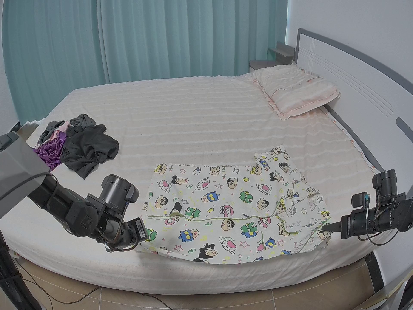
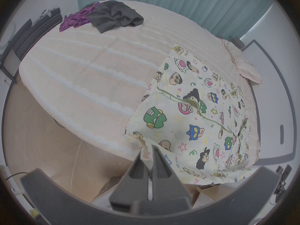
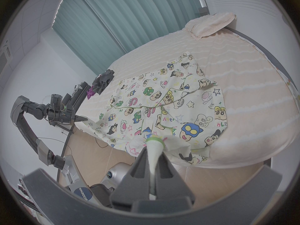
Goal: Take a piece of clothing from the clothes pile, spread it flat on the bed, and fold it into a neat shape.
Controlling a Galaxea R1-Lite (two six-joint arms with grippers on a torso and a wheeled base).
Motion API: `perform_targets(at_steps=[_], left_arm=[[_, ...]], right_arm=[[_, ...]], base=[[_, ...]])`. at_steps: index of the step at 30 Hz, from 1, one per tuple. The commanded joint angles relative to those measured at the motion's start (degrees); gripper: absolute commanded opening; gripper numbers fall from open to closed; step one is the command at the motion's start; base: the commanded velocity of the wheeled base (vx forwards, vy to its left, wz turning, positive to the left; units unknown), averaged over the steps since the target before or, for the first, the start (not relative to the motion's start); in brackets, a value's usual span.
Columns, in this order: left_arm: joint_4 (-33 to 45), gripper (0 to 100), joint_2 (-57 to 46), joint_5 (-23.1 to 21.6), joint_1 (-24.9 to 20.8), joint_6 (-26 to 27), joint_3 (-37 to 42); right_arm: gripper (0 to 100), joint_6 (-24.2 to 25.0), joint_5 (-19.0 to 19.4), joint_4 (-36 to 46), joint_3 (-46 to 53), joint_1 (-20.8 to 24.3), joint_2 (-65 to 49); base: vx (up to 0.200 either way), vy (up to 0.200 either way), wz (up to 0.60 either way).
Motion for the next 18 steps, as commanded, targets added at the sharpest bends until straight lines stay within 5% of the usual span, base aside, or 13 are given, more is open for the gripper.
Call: perform_targets(at_steps=[1,18], left_arm=[[-0.02,0,1.63,-0.62,1.28,-0.31,-1.61],[-0.20,0,7.16,-0.89,4.00,-2.42,-11.54]], right_arm=[[0,0.15,0.05,-0.03,-1.78,0.00,2.83],[0,0.95,-0.13,-0.03,-10.04,-1.94,8.63]], base=[[0.000,0.000,0.00],[0.000,0.000,0.00]])
